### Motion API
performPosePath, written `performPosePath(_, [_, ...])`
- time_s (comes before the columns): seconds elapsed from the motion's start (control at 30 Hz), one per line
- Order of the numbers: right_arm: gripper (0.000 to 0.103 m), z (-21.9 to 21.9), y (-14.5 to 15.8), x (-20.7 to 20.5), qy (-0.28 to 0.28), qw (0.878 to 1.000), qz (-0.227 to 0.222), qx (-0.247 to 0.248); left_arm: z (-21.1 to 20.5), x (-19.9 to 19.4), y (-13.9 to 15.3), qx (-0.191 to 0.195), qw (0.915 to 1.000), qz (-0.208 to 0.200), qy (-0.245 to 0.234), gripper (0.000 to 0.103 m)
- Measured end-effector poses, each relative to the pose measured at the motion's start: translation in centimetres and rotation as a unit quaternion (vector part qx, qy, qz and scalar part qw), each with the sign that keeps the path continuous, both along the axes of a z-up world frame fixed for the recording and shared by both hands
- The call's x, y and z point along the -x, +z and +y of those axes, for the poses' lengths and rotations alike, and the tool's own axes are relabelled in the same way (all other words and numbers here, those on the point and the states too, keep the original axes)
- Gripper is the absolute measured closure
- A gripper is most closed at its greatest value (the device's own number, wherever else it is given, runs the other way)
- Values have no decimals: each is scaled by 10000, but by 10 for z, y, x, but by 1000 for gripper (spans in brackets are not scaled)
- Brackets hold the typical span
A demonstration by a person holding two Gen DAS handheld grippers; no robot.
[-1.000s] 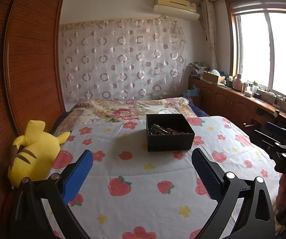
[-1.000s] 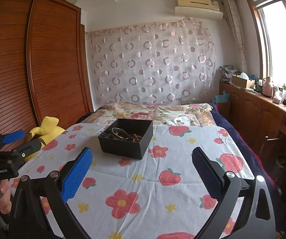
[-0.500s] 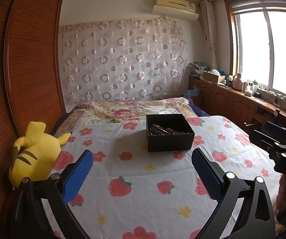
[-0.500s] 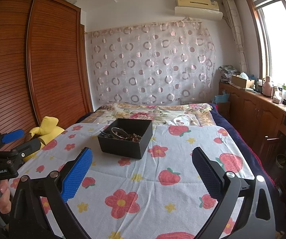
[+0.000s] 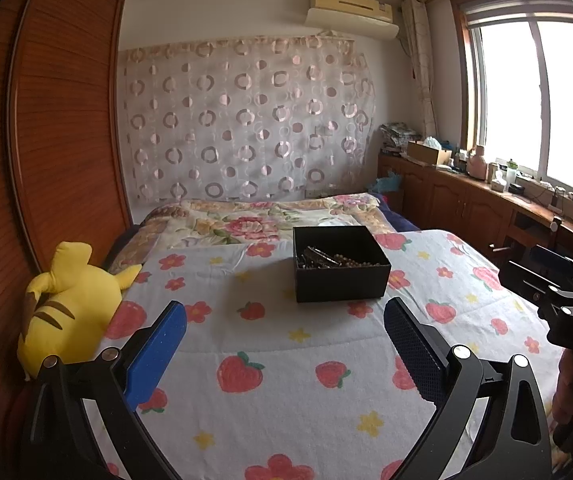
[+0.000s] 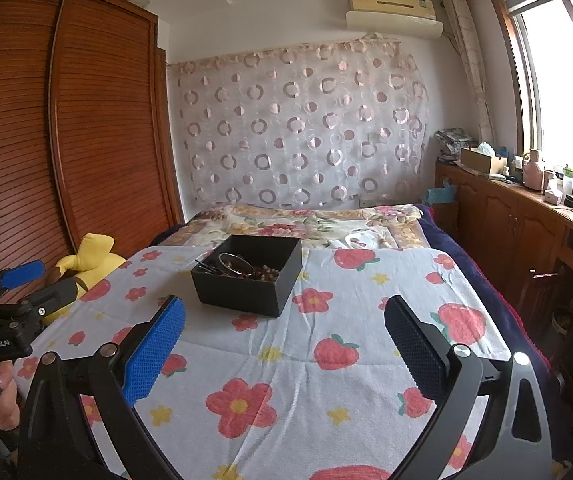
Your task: Organize jewelry
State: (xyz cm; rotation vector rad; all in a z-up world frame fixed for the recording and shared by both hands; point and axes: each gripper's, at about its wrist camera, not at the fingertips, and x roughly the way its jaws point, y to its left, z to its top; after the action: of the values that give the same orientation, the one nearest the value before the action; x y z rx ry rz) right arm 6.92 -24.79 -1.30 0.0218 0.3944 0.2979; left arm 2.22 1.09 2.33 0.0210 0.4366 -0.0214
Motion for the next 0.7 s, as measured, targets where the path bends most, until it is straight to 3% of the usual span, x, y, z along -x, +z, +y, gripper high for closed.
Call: performPosePath(0.7, [2, -1, -1, -1, -1, 10000, -2, -2, -1, 0, 0, 35, 10000, -9, -18, 8])
